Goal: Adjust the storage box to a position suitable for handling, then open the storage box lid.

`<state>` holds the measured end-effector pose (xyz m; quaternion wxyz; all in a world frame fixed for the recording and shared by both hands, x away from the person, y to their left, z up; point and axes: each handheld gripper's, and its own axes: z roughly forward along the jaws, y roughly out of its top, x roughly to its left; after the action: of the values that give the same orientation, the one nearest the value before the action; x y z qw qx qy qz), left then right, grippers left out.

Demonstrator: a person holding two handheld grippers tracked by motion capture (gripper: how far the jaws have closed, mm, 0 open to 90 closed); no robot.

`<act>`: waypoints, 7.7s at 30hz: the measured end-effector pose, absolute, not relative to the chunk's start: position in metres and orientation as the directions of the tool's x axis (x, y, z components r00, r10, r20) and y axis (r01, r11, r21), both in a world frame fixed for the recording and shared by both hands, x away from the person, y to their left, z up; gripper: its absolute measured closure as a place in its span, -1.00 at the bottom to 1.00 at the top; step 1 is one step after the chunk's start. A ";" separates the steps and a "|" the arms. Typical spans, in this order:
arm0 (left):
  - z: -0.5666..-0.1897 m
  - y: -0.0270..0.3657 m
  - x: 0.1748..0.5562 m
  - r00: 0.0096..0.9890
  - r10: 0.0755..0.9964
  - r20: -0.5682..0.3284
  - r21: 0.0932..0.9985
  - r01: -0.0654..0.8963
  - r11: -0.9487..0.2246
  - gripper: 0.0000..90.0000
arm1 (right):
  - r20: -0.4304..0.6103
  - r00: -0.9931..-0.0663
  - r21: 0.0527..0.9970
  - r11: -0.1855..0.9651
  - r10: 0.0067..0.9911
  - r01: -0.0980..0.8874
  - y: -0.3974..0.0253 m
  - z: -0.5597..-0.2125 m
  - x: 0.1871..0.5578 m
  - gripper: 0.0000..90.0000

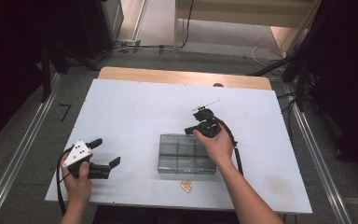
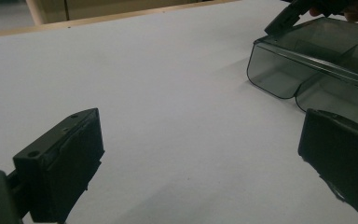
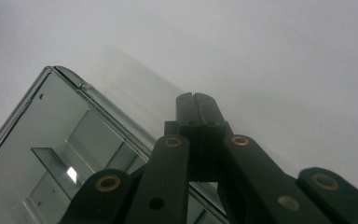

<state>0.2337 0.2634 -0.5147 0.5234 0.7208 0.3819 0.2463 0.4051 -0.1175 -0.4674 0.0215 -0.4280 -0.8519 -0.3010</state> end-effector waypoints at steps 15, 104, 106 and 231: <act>-0.515 0.263 0.234 0.587 0.808 -0.045 0.942 0.294 -0.162 -1.00 | 0.155 -0.706 0.738 0.393 0.691 0.548 -0.131 -0.448 0.376 0.27; -0.515 0.160 0.239 0.833 0.513 -0.206 0.869 0.396 -0.295 0.99 | 0.216 -0.862 0.814 0.403 0.458 0.418 -0.260 -0.506 0.263 0.97; -0.515 0.161 0.239 0.831 0.516 -0.209 0.868 0.401 -0.294 0.99 | 0.219 -0.863 0.813 0.403 0.455 0.419 -0.260 -0.506 0.263 0.97; -0.487 0.142 0.329 0.720 0.610 -0.330 0.898 0.439 -0.032 0.37 | 0.291 -0.767 0.868 0.180 0.572 0.463 -0.260 -0.449 0.328 0.61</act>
<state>0.3293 0.1422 -0.4872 0.5911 0.7145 0.3672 0.0725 0.3279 -0.2596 -0.4492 -0.0499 -0.3375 -0.7666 -0.5440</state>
